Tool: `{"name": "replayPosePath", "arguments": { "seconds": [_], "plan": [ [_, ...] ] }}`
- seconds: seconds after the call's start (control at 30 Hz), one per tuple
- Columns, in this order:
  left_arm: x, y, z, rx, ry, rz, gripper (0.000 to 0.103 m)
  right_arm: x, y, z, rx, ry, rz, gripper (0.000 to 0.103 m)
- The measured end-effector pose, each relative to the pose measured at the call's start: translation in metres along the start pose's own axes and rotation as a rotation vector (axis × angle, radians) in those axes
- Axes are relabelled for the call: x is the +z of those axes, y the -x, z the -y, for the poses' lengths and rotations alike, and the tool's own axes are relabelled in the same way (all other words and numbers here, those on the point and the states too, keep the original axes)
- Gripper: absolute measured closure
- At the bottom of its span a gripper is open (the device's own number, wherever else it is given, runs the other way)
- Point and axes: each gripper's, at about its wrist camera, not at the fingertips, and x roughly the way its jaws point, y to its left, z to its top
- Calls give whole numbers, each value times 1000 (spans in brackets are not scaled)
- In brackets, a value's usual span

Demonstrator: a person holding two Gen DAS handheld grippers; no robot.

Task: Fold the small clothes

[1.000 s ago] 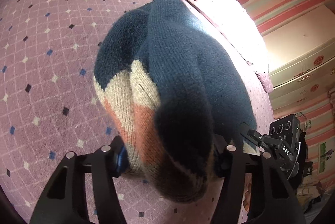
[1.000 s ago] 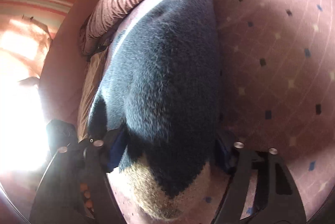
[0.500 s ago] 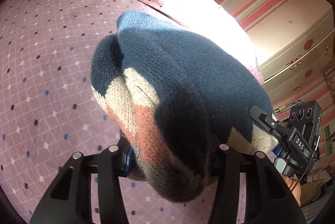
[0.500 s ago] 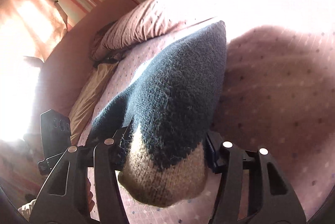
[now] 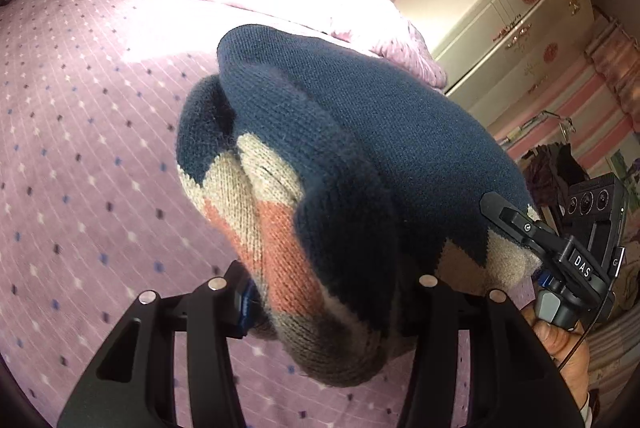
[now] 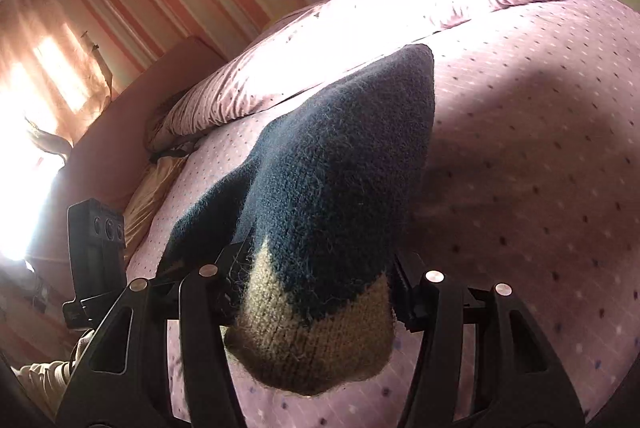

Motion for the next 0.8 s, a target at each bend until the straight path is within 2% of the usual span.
{"name": "replayPosePath", "arguments": {
  "seconds": [0.07,0.13,0.2,0.27,0.3,0.33,0.4,0.5,0.53,0.6,0.67,0.73,0.8],
  "plan": [
    [-23,-25,16,2,-13,-40,52,-20,16,34,-12,-49,-5,47],
    [-45,-49,23,35,-3,-67,52,-44,21,70,-28,-78,-46,45],
    [-63,-55,30,79,-31,-47,50,-65,19,99,-19,-120,-77,40],
    [-74,-52,36,128,-65,-17,43,-74,20,106,-7,-119,-65,34],
    [-77,-48,34,134,-57,-6,40,-76,23,104,-22,-111,-50,26],
    [-81,-43,33,133,-46,3,37,-75,27,98,-63,-83,-27,18],
    [-82,-35,29,161,-53,20,29,-77,42,89,-176,-14,2,10],
    [-85,-19,36,224,-105,53,27,-78,61,71,-291,73,22,9],
    [-90,-8,41,245,-119,76,27,-78,71,69,-328,120,26,3],
    [-93,6,47,306,-146,132,22,-85,84,57,-399,238,35,3],
    [-94,11,46,347,-151,168,20,-88,78,41,-495,335,30,3],
    [-96,7,42,390,-143,162,14,-93,73,37,-567,378,25,3],
    [-99,7,41,416,-148,175,13,-95,66,39,-620,373,15,3]
  ]
}}
